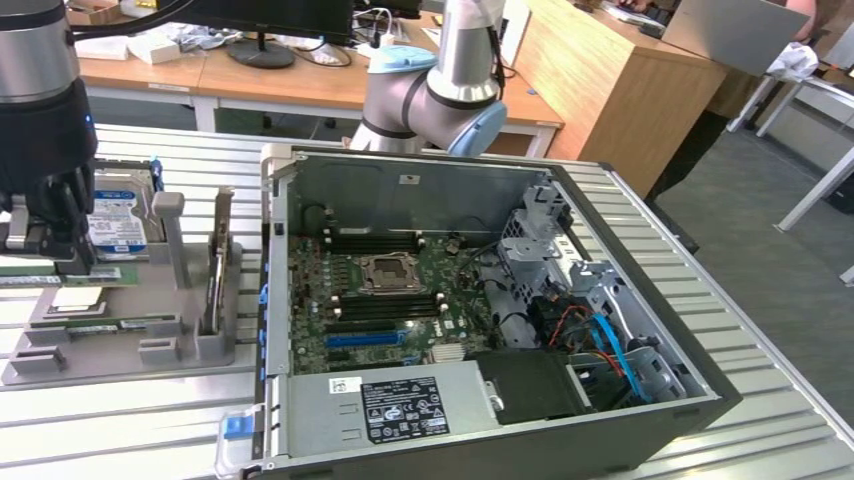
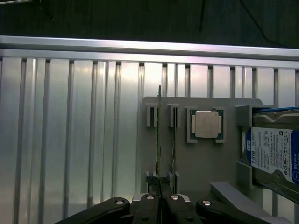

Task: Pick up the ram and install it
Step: 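Pick up the ram and move it above insertion slot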

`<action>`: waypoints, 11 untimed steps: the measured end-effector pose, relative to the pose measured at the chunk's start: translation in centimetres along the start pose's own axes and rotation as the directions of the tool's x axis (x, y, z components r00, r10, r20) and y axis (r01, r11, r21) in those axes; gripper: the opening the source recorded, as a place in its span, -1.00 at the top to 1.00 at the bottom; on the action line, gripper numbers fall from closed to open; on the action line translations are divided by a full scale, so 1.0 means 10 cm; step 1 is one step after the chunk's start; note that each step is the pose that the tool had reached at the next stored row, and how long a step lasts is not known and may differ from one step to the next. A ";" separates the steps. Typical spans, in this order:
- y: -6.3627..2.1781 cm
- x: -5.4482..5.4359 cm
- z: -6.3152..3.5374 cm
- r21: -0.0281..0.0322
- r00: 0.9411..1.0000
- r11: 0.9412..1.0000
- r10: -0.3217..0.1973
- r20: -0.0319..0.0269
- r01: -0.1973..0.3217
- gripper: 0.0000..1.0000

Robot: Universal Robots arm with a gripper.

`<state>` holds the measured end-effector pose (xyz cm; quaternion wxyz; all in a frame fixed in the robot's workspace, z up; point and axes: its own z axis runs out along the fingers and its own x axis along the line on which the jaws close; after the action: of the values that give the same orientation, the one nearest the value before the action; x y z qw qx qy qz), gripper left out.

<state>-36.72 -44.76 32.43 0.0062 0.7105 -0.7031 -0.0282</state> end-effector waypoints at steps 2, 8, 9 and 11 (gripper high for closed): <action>0.000 0.00 -0.005 0.000 1.000 1.000 0.000 0.000 0.000 0.77; 0.000 0.00 -0.012 0.000 1.000 1.000 0.000 0.000 0.000 0.77; 0.000 0.00 -0.012 0.000 1.000 1.000 0.000 0.000 0.000 0.77; 0.000 0.00 -0.013 0.000 1.000 1.000 0.000 0.000 0.000 0.77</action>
<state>-36.71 -44.75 32.57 0.0063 0.7104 -0.7032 -0.0282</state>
